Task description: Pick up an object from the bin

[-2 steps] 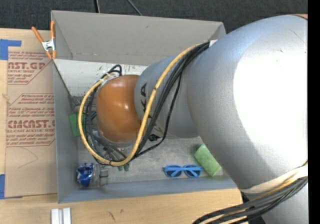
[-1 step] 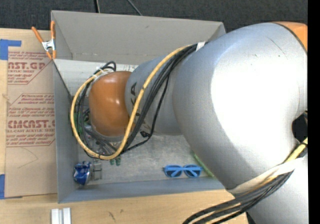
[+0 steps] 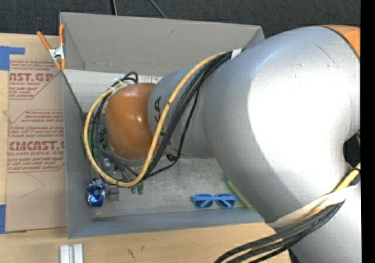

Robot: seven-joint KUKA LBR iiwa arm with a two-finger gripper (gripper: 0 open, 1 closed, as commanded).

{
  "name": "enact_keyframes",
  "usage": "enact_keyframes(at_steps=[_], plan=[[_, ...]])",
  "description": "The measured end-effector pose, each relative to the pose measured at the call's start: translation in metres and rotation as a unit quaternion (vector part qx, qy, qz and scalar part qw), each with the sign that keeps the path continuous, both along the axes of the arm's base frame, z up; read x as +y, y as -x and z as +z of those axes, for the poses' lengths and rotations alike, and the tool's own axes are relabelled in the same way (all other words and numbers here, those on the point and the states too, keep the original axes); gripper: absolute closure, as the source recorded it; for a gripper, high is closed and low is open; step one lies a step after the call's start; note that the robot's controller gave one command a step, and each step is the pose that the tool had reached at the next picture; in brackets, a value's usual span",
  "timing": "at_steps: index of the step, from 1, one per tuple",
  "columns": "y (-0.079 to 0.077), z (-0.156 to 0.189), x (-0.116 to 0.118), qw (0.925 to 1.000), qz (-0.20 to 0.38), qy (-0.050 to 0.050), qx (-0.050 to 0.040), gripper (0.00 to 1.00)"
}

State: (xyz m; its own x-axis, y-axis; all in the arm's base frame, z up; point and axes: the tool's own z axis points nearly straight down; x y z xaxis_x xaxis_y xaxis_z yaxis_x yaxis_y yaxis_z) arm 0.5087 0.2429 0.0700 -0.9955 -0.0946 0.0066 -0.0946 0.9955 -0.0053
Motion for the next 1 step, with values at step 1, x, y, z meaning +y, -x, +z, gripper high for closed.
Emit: enact_keyframes(at_steps=[1], plan=[[0.0,0.0655,0.0053,0.999,-0.044,-0.005,-0.006,1.0]])
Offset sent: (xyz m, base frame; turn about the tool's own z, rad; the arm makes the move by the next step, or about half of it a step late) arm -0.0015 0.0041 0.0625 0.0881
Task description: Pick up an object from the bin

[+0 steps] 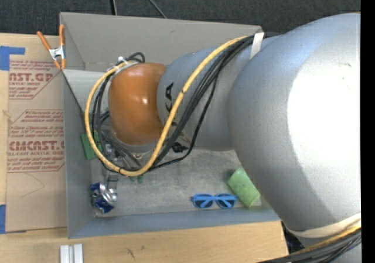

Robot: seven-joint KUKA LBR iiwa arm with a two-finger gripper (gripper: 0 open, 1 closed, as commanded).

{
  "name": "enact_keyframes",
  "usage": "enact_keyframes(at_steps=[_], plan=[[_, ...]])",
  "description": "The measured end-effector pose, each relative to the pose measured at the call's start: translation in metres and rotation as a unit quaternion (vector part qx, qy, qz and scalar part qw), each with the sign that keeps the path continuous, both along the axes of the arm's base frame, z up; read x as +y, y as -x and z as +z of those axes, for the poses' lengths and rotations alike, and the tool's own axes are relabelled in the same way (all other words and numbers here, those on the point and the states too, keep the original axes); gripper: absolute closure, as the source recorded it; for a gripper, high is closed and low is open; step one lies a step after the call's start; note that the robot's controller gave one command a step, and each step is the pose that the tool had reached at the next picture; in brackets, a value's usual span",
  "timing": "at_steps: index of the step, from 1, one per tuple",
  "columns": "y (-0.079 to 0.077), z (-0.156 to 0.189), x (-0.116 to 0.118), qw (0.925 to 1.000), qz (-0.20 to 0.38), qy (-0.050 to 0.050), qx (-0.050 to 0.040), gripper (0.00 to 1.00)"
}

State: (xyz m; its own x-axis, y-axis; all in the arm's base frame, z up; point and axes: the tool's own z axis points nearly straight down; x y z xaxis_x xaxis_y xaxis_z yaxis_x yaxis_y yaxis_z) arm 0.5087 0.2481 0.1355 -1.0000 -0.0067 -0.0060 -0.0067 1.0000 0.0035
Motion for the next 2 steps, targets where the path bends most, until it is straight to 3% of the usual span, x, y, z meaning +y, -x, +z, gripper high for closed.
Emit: enact_keyframes(at_steps=[1,2], plan=[[0.001,-0.003,-0.001,1.0,0.0,0.001,0.0024,0.0],[0.026,-0.067,-0.013,0.994,-0.109,0.002,0.004,0.0]])
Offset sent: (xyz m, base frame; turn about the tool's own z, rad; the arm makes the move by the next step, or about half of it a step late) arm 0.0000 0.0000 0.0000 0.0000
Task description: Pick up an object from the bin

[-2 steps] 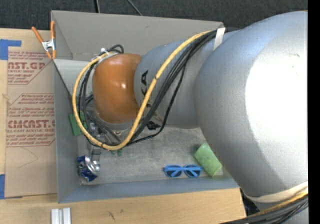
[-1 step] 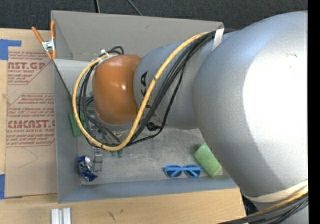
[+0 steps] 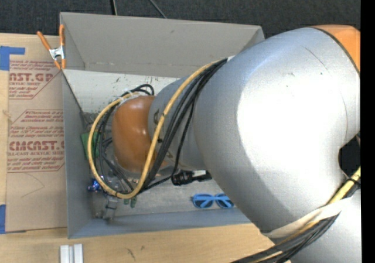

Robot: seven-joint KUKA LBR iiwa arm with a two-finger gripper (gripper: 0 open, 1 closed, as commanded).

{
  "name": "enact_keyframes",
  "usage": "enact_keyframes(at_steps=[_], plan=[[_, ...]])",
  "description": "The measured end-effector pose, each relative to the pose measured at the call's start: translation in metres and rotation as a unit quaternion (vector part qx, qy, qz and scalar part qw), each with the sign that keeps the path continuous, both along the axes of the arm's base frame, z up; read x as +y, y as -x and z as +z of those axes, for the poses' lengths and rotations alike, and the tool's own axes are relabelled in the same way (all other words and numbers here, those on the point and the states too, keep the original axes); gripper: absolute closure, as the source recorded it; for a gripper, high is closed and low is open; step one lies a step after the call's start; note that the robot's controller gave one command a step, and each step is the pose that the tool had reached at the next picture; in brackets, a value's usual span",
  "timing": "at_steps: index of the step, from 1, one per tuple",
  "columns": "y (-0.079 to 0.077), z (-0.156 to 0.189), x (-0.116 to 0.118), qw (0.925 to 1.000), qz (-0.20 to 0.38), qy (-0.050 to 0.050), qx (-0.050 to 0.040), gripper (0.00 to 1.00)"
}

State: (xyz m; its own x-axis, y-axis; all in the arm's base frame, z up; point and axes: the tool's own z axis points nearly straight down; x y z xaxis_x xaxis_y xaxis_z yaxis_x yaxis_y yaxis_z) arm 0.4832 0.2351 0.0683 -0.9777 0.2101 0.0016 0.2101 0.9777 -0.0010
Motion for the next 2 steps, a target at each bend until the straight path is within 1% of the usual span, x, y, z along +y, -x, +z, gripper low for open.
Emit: enact_keyframes(at_steps=[1,2], plan=[[-0.001,0.001,0.0,1.0,0.0,-0.001,-0.0006,1.0],[-0.007,0.167,-0.01,0.9997,0.024,-0.002,-0.005,1.0]])
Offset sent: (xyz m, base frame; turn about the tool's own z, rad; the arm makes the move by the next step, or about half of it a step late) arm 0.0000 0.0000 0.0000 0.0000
